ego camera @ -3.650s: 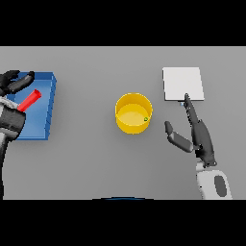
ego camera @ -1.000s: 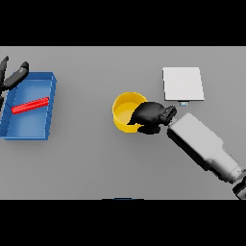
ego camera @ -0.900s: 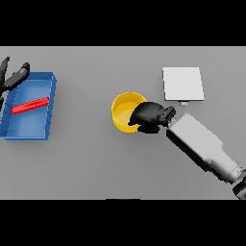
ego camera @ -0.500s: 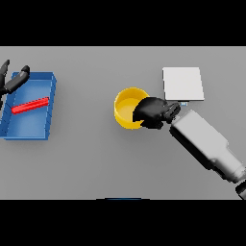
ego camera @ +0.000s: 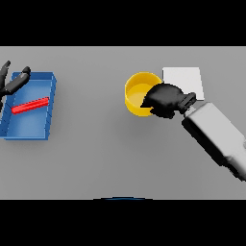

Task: Pick up the red beaker and tilt it to pour out 1 green nut into yellow bowl. Pick up the yellow bowl and place it on the metallic measuring scale.

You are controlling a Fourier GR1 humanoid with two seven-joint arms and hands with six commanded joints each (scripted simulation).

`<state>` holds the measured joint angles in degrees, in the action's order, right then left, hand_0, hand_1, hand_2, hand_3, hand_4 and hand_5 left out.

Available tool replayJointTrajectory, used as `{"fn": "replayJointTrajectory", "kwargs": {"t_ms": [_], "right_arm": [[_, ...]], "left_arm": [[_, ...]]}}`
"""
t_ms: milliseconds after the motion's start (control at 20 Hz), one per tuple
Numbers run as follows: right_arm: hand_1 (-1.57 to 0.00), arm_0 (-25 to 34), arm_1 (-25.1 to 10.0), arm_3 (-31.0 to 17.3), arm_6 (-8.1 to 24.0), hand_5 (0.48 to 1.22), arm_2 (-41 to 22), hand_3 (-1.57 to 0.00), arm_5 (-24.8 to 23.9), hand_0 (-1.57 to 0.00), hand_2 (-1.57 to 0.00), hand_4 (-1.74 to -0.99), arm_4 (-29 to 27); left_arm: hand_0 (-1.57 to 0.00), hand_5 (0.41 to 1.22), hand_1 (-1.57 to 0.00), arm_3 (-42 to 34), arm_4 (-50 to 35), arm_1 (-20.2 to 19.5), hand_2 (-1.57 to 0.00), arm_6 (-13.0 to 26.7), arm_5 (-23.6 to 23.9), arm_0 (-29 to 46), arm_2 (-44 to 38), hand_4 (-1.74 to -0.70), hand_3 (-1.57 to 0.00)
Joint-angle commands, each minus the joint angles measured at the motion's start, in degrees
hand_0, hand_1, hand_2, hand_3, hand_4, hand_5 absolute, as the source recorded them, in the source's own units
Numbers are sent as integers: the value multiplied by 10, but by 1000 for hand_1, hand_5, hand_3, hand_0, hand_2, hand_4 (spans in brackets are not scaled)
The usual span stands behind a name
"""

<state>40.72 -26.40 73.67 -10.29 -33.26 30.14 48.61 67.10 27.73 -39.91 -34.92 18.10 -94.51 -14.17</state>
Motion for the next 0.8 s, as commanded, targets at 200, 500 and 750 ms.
{"fn": "replayJointTrajectory", "kwargs": {"t_ms": [200, 500, 750], "right_arm": [[-1570, 6, -16, 6, 21, 1220, 24, -1149, -7, -1566, -1516, -1741, 1], [-1571, 21, -34, -67, 23, 1221, 62, -1150, -52, -1570, -1537, -1741, 5], [-1571, 31, -44, -143, 2, 1221, 79, -1150, -105, -1571, -1542, -1741, 13]], "left_arm": [[1, 704, 1, 10, 1, -4, 1, 0, 4, -11, -2, -725, 1], [1, 724, 1, 18, 7, -10, 1, 11, 9, -13, -8, -731, 1], [1, 735, 1, 39, 9, -18, 1, 0, 15, -22, -11, -732, 1]]}}
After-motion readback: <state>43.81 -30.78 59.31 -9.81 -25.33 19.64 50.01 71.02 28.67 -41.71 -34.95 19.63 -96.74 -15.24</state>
